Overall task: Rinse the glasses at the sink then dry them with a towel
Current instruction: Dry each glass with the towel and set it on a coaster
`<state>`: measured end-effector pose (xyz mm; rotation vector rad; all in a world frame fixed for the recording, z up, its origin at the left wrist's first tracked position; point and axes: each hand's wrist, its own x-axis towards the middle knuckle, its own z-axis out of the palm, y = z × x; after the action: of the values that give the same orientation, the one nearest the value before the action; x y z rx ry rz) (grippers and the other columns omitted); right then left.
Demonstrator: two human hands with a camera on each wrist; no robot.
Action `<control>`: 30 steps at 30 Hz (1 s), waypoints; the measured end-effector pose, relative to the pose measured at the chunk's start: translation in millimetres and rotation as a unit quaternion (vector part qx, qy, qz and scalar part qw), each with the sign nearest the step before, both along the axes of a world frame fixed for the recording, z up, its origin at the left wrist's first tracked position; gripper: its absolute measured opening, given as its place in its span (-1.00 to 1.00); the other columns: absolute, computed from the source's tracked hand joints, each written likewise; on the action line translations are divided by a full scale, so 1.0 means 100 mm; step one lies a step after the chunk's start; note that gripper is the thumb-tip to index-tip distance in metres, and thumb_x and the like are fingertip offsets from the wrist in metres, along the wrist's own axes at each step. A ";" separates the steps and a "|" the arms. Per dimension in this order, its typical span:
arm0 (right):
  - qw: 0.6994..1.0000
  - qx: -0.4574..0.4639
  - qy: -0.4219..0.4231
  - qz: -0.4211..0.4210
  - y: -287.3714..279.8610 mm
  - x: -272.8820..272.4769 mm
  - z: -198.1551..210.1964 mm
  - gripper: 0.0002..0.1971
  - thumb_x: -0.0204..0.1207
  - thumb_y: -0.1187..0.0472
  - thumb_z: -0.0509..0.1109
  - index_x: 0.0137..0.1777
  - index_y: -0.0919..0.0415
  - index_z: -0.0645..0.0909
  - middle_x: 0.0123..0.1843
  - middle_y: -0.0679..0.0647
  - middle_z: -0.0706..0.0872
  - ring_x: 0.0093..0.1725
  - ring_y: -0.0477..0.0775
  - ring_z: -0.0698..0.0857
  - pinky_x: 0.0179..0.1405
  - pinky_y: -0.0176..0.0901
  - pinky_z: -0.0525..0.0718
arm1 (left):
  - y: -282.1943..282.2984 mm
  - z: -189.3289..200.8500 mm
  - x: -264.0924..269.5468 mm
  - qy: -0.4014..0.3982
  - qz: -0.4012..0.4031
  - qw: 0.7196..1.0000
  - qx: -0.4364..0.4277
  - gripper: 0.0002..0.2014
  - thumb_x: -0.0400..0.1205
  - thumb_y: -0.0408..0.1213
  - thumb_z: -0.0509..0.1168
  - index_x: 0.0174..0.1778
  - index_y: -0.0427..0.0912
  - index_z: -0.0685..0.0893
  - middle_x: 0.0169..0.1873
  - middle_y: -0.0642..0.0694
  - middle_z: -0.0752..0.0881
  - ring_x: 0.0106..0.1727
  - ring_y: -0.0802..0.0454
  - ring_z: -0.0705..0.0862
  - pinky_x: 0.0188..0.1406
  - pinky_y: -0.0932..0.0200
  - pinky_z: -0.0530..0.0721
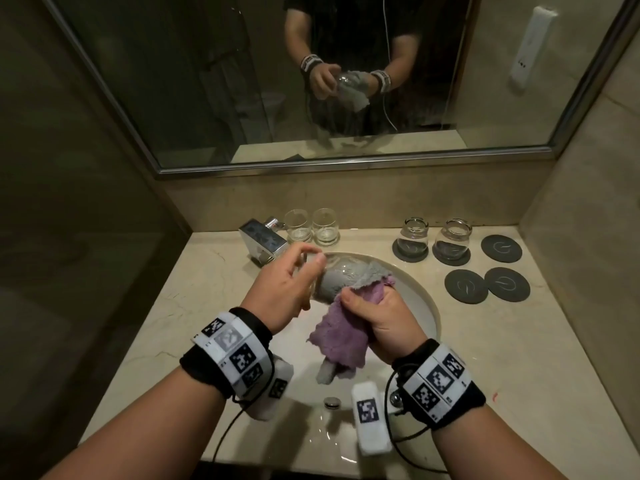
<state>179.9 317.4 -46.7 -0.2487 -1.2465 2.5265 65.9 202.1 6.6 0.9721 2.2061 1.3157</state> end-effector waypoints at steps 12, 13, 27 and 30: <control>0.993 0.113 -0.032 0.009 -0.04 0.04 0.05 -0.82 0.51 0.25 0.41 0.03 0.34 0.68 -0.13 0.35 0.76 -0.19 0.45 0.73 -0.35 0.05 0.77 | -0.01 0.01 -0.01 -0.109 0.047 0.993 -0.017 -0.53 0.76 0.14 -0.02 0.08 -0.15 0.63 -0.38 -0.26 0.67 -0.61 -0.01 0.51 -0.69 0.28 0.32; 0.985 0.165 -0.044 0.020 -0.06 0.04 0.05 -0.83 0.51 0.21 0.41 -0.08 0.34 0.67 -0.30 0.36 0.71 -0.38 0.50 0.68 -0.56 0.07 0.70 | 0.00 0.00 -0.02 -0.162 0.064 0.984 -0.026 -0.47 0.73 0.23 -0.06 0.08 -0.10 0.65 -0.36 -0.23 0.68 -0.62 -0.03 0.49 -0.66 0.31 0.29; 0.995 0.095 -0.030 0.012 -0.15 0.00 0.08 -0.71 0.51 0.18 0.41 0.01 0.46 0.64 -0.22 0.37 0.72 -0.29 0.39 0.71 -0.28 0.25 0.72 | -0.03 -0.06 0.01 0.003 0.077 0.996 -0.033 -0.62 0.77 0.06 0.03 -0.13 -0.12 0.59 -0.40 -0.06 0.61 -0.57 0.09 0.52 -0.61 0.22 0.44; 0.999 -0.052 0.011 0.012 -0.17 -0.03 0.10 -0.67 0.55 0.32 0.33 0.26 0.49 0.58 0.11 0.41 0.72 0.03 0.28 0.74 0.01 0.21 0.76 | -0.10 -0.06 0.00 0.117 0.043 0.992 -0.014 -0.61 0.71 0.16 0.01 -0.07 -0.06 0.58 -0.36 0.01 0.67 -0.51 0.16 0.58 -0.50 0.22 0.51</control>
<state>176.4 300.0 -36.4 -0.2315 -1.1169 2.6110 65.7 192.0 0.6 1.0792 2.4592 1.2601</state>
